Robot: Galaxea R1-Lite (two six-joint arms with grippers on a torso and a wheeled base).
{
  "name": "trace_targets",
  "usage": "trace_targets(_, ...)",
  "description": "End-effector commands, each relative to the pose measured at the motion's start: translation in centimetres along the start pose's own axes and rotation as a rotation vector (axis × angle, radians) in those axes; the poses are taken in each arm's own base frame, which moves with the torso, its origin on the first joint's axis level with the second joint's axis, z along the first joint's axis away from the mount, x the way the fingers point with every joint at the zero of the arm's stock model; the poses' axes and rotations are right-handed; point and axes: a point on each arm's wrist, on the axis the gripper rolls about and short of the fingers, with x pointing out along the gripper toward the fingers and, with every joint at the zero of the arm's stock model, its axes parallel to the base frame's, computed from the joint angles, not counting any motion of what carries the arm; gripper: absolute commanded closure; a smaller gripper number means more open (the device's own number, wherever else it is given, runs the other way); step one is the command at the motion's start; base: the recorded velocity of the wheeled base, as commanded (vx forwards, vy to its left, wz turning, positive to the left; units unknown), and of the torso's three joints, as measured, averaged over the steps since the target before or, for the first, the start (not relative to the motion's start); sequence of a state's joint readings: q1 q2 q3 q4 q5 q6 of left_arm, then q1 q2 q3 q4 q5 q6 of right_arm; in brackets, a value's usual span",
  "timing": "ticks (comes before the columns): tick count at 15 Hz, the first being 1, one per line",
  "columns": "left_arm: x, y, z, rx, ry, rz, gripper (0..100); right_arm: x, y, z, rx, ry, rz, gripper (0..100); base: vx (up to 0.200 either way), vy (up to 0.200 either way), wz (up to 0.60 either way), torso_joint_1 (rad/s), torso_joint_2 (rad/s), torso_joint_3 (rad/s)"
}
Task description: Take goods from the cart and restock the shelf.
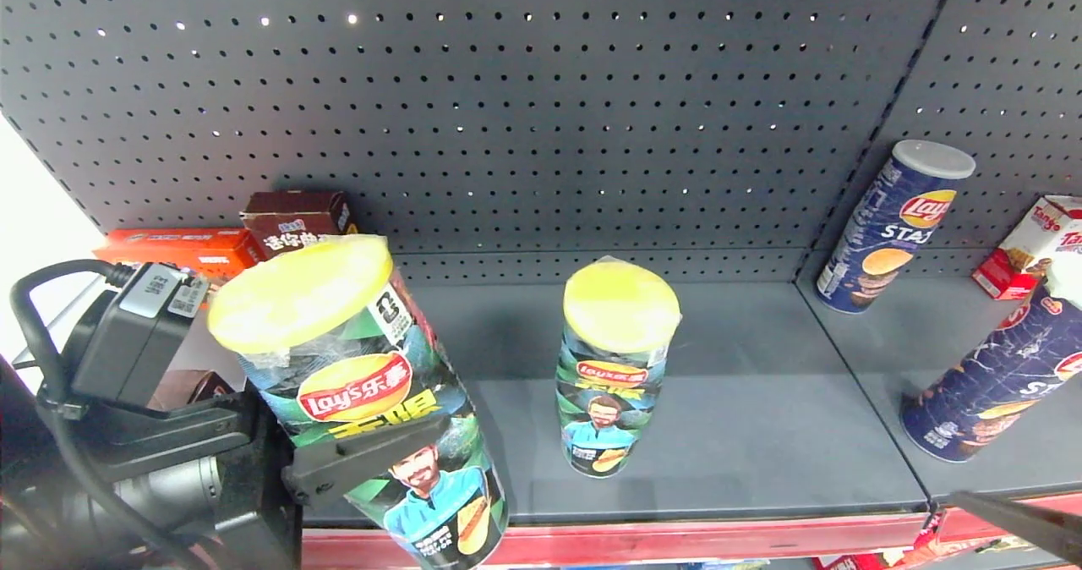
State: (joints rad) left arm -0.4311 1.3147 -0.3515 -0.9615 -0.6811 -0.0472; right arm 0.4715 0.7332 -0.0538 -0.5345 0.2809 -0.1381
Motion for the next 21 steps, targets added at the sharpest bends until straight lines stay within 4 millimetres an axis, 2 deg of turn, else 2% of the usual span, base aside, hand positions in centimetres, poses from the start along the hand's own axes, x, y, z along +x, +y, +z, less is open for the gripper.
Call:
trace_targets(1, 0.0, 0.0, 0.2, 0.003, -0.006, 0.0, 100, -4.4, 1.5, -4.0, 0.029, 0.009, -0.152, 0, 0.0, 0.0, 0.0, 0.0, 0.0, 0.0)
trace_targets(2, 0.0, 0.0, 0.4, 0.008, -0.012, 0.001, 100, -5.4, 1.9, -5.5, 0.042, 0.057, -0.23, 0, 0.0, 0.0, 0.0, 0.0, 0.0, 0.0)
trace_targets(4, 0.1, 0.1, 0.6, 0.014, -0.019, 0.001, 100, -6.1, 2.1, -5.9, 0.093, 0.082, -0.326, 0, 0.0, 0.0, 0.0, 0.0, 0.0, 0.0)
trace_targets(7, 0.2, 0.0, 0.7, 0.016, -0.02, -0.006, 100, -5.0, 1.6, -6.1, 0.197, 0.235, -0.63, 0, 0.0, 0.0, 0.0, 0.0, 0.0, 0.0)
trace_targets(8, 0.2, 0.0, 0.7, 0.018, -0.023, -0.006, 100, -5.0, 1.6, -6.3, 0.213, 0.237, -0.684, 0, 0.0, 0.0, 0.0, 0.0, 0.0, 0.0)
trace_targets(11, 0.1, -0.1, 0.4, 0.01, -0.013, -0.005, 100, -6.3, 2.8, -6.5, 0.166, -0.008, -0.717, 0, 0.0, 0.0, 0.0, 0.0, 0.0, 0.0)
trace_targets(15, 0.1, 0.0, 0.5, 0.012, -0.016, -0.002, 100, -6.8, 3.4, -6.7, 0.14, -0.092, -0.773, 0, 0.0, 0.0, 0.0, 0.0, 0.0, 0.0)
trace_targets(21, 0.1, 0.0, 0.5, 0.01, -0.013, 0.001, 100, -6.8, 3.4, -6.7, 0.14, -0.092, -0.774, 0, 0.0, 0.0, 0.0, 0.0, 0.0, 0.0)
